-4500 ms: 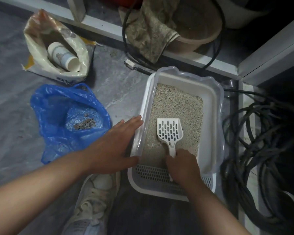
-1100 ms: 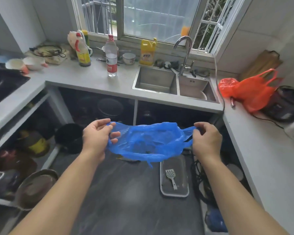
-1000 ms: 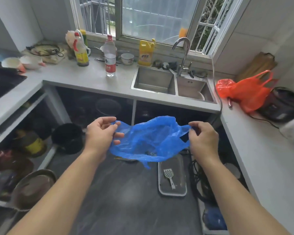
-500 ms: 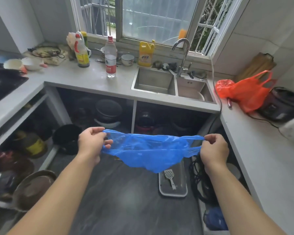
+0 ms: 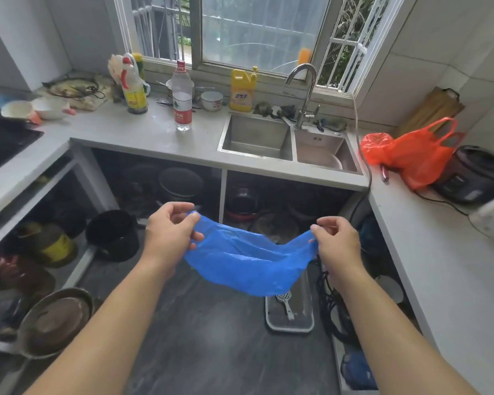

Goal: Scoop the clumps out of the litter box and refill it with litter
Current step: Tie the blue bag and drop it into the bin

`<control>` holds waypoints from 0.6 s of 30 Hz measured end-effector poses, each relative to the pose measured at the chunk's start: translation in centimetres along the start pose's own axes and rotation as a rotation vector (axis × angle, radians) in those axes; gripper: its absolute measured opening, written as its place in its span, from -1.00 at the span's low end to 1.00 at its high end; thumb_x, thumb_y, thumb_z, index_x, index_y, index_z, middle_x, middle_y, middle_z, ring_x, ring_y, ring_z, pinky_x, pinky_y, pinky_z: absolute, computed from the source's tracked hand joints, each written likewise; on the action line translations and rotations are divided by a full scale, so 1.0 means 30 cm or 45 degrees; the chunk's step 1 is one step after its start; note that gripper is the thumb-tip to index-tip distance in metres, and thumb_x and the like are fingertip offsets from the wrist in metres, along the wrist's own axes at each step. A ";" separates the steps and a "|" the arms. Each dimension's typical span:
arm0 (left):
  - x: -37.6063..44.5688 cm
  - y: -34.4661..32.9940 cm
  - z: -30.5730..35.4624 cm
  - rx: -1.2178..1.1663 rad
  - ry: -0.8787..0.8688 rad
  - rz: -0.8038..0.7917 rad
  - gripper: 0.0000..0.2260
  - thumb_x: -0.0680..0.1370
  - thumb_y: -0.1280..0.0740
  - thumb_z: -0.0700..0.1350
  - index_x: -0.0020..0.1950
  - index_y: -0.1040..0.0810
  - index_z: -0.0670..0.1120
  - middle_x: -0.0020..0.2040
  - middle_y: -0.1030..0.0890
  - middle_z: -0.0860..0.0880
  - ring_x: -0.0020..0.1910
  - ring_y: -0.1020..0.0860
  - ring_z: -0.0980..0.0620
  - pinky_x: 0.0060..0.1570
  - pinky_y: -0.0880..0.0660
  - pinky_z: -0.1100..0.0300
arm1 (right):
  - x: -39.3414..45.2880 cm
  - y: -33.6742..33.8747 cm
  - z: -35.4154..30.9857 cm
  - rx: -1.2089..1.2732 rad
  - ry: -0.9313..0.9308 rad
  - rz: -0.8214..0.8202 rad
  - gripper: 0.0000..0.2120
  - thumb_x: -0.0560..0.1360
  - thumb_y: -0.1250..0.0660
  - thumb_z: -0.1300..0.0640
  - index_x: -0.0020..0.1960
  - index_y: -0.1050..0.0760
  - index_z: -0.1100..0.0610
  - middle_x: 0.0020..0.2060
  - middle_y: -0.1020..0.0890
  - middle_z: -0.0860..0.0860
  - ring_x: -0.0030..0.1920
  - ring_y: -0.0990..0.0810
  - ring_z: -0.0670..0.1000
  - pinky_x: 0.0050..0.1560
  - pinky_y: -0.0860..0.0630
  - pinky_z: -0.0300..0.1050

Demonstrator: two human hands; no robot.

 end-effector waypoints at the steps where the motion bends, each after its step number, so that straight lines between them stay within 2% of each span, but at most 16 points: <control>1: -0.004 -0.012 0.007 0.038 -0.024 -0.026 -0.89 0.58 -0.41 -0.21 0.08 -0.59 -0.06 -0.03 -0.64 -0.08 -0.39 -0.65 0.02 -0.44 -0.52 0.18 | 0.002 -0.009 -0.019 0.014 0.023 -0.022 -0.91 0.53 -0.38 0.21 0.00 -0.55 0.07 -0.14 -0.64 0.03 -0.23 -0.67 0.01 -0.15 -0.61 -0.06; 3: -0.009 -0.015 0.006 0.071 -0.021 -0.022 -0.89 0.57 -0.41 -0.21 0.07 -0.58 -0.05 0.00 -0.64 -0.11 -0.36 -0.66 0.02 -0.38 -0.55 0.14 | 0.002 -0.013 -0.027 0.005 0.000 -0.017 -0.92 0.52 -0.38 0.21 -0.01 -0.56 0.07 -0.11 -0.66 0.06 -0.21 -0.68 0.04 -0.23 -0.57 -0.11; 5: -0.009 0.007 0.013 0.092 -0.032 0.029 -0.88 0.57 -0.41 -0.21 0.06 -0.59 -0.03 0.02 -0.65 -0.12 -0.35 -0.66 0.05 -0.31 -0.59 0.10 | 0.001 0.001 -0.034 0.000 -0.021 0.017 -0.92 0.52 -0.38 0.19 0.00 -0.56 0.06 -0.05 -0.65 0.05 -0.10 -0.66 0.04 -0.18 -0.62 -0.06; 7: -0.009 0.019 0.023 0.036 -0.031 0.017 -0.87 0.56 -0.44 -0.22 0.06 -0.61 -0.04 -0.04 -0.66 -0.09 -0.33 -0.65 0.04 -0.27 -0.61 0.06 | -0.003 0.016 -0.091 0.048 0.107 0.016 -0.92 0.52 -0.41 0.18 -0.02 -0.58 0.02 -0.09 -0.65 -0.01 -0.10 -0.63 -0.02 -0.12 -0.63 -0.08; 9: -0.014 0.003 0.022 -0.028 -0.011 -0.056 -0.86 0.54 -0.46 -0.24 0.08 -0.63 -0.10 -0.10 -0.67 -0.09 -0.31 -0.64 0.01 -0.31 -0.57 0.06 | -0.004 0.003 -0.135 -0.015 0.222 -0.035 -0.92 0.49 -0.41 0.17 -0.08 -0.59 0.00 -0.15 -0.65 -0.04 -0.13 -0.63 -0.03 -0.15 -0.62 -0.09; 11: -0.024 -0.015 -0.003 -0.026 0.063 -0.100 -0.85 0.54 -0.46 -0.26 0.10 -0.62 -0.15 -0.10 -0.67 -0.14 -0.28 -0.64 -0.01 -0.31 -0.56 0.07 | -0.010 -0.008 -0.107 -0.111 0.139 -0.051 -0.91 0.49 -0.38 0.19 -0.10 -0.58 0.00 -0.13 -0.65 -0.02 -0.08 -0.65 0.01 -0.15 -0.64 -0.06; 13: -0.024 -0.010 -0.015 -0.036 0.067 -0.072 -0.85 0.55 -0.45 -0.26 0.09 -0.61 -0.12 -0.05 -0.68 -0.18 -0.26 -0.66 0.00 -0.26 -0.60 0.07 | -0.018 -0.012 -0.071 -0.102 0.089 -0.062 -0.90 0.51 -0.37 0.18 -0.08 -0.58 -0.01 -0.09 -0.65 -0.01 -0.04 -0.64 0.03 -0.13 -0.63 -0.06; 15: -0.032 -0.003 0.010 0.055 -0.014 -0.068 -0.82 0.53 -0.45 -0.27 0.06 -0.62 -0.03 -0.05 -0.70 -0.10 -0.22 -0.69 -0.02 -0.17 -0.65 0.02 | -0.036 -0.018 -0.102 -0.092 0.173 -0.102 -0.90 0.54 -0.38 0.16 -0.07 -0.58 -0.04 -0.10 -0.64 -0.04 -0.05 -0.64 -0.03 -0.09 -0.64 -0.06; 18: -0.043 -0.011 0.068 0.529 -0.276 -0.067 -0.74 0.50 -0.34 -0.28 0.05 -0.63 0.05 -0.07 -0.70 0.07 -0.13 -0.67 0.01 -0.05 -0.63 0.00 | -0.050 -0.037 -0.161 -0.049 0.237 -0.161 -0.90 0.54 -0.39 0.16 -0.01 -0.59 -0.03 -0.08 -0.64 -0.07 -0.03 -0.62 -0.10 -0.07 -0.59 -0.15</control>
Point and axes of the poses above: each hand's wrist, its own x-axis towards the middle knuckle, its own y-axis out of the back of the hand, z = x × y, the point moved 8 cm from there along x, towards the middle knuckle
